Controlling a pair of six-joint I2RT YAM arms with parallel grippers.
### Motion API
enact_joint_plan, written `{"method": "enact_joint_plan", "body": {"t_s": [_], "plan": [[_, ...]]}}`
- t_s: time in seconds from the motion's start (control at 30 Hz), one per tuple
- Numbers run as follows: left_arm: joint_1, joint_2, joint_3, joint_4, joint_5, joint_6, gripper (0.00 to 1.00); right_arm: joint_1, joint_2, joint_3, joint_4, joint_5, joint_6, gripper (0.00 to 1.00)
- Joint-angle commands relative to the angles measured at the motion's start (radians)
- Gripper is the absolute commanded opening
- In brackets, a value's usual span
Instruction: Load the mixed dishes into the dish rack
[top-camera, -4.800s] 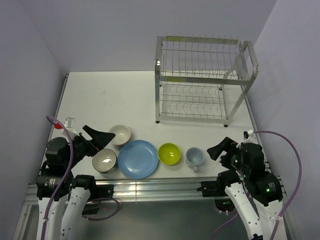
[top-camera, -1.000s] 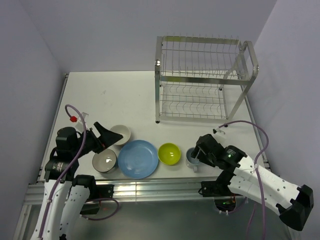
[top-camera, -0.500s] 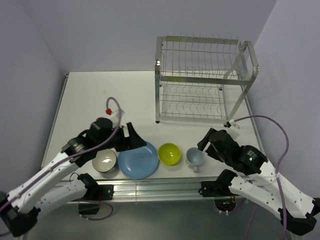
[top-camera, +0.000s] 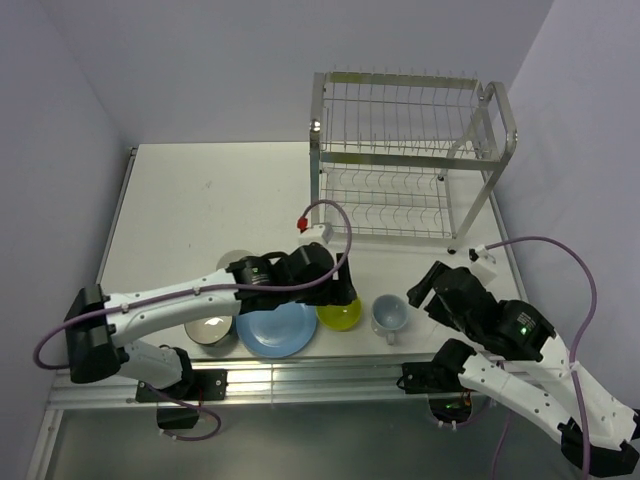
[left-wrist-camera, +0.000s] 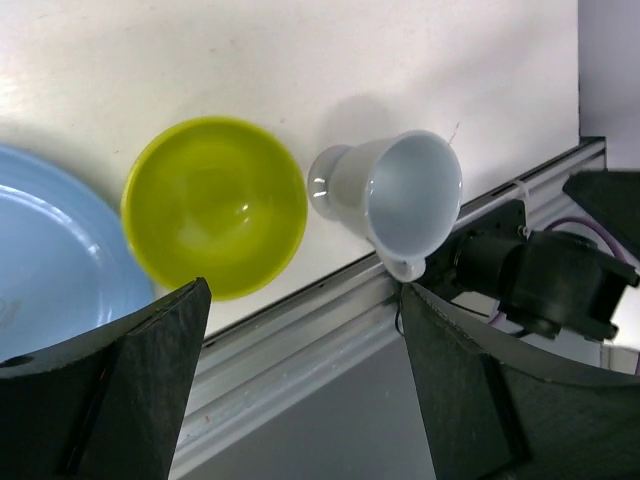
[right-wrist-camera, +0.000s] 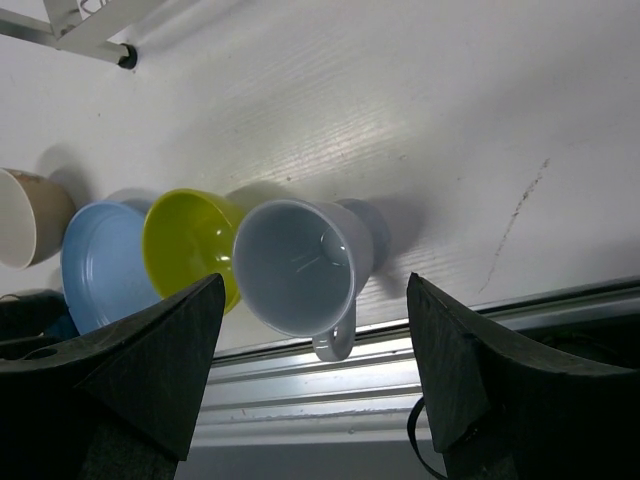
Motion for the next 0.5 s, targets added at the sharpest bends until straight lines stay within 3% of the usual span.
{"method": "enact_joint_plan", "body": {"t_s": [0.0, 0.47], "plan": [[-0.031, 0.103, 0.115, 0.014, -0.079, -0.019, 0.84, 0.006, -0.025, 0.044, -0.038, 0.037, 0.020, 0.81], [-0.068, 0.350, 0.259, -0.003, -0.071, -0.011, 0.75, 0.007, -0.108, 0.077, -0.074, 0.015, 0.020, 0.81]]}}
